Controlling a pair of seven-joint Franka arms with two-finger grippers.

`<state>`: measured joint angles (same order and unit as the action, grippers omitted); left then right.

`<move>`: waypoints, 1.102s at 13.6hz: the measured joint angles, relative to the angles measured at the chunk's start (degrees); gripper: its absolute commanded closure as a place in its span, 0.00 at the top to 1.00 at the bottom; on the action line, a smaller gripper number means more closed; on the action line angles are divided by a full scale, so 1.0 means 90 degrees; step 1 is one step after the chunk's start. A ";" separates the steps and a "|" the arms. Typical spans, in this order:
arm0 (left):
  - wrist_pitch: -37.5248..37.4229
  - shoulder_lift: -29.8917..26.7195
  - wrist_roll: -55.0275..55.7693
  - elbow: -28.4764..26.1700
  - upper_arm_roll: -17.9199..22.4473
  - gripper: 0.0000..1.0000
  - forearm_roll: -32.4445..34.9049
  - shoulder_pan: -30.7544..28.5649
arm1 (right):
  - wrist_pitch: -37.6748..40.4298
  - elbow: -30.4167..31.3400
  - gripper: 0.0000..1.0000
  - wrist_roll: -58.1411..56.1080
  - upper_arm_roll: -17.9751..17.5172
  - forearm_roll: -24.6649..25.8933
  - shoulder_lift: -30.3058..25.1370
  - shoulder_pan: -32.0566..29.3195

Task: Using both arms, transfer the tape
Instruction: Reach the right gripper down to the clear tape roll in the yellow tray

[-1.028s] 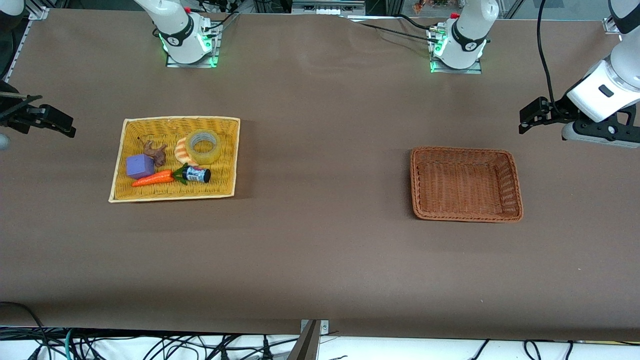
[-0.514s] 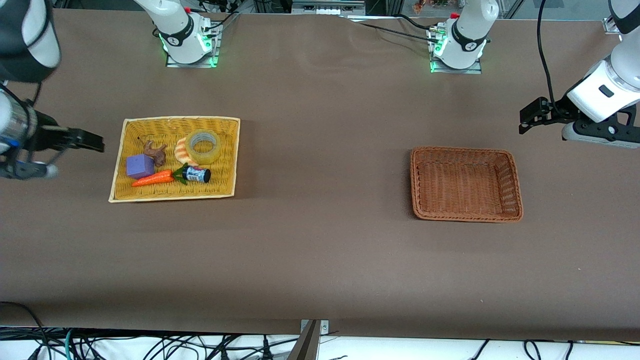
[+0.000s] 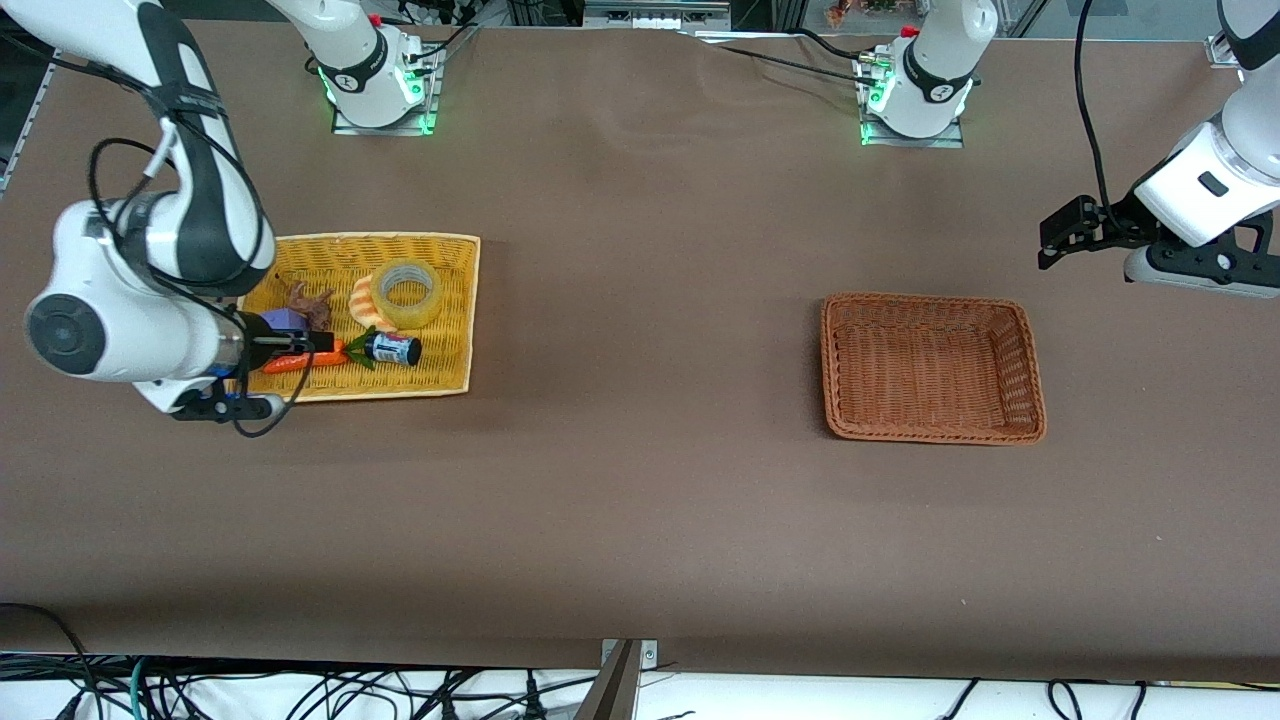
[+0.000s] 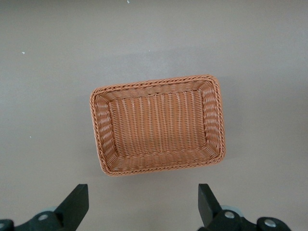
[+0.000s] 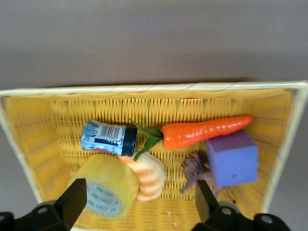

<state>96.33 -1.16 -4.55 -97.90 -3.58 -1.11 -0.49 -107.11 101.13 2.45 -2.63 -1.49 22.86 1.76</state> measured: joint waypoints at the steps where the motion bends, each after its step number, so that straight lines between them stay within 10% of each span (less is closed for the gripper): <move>1: 0.0000 0.0000 0.0000 0.0001 -0.0002 1.00 0.0000 0.0001 | -0.0349 0.0386 1.00 0.0019 -0.0053 -0.0003 -0.0070 0.0002; 15: -0.0001 0.0003 0.0000 0.0030 -0.0009 1.00 0.0002 0.0004 | -0.2784 0.3391 1.00 0.0728 -0.0578 -0.0002 -0.1021 0.0017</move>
<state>96.31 -1.14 -4.55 -97.63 -3.66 -1.09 -0.45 -132.17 131.64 9.00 -7.83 -1.50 13.67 1.91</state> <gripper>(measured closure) 0.000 0.000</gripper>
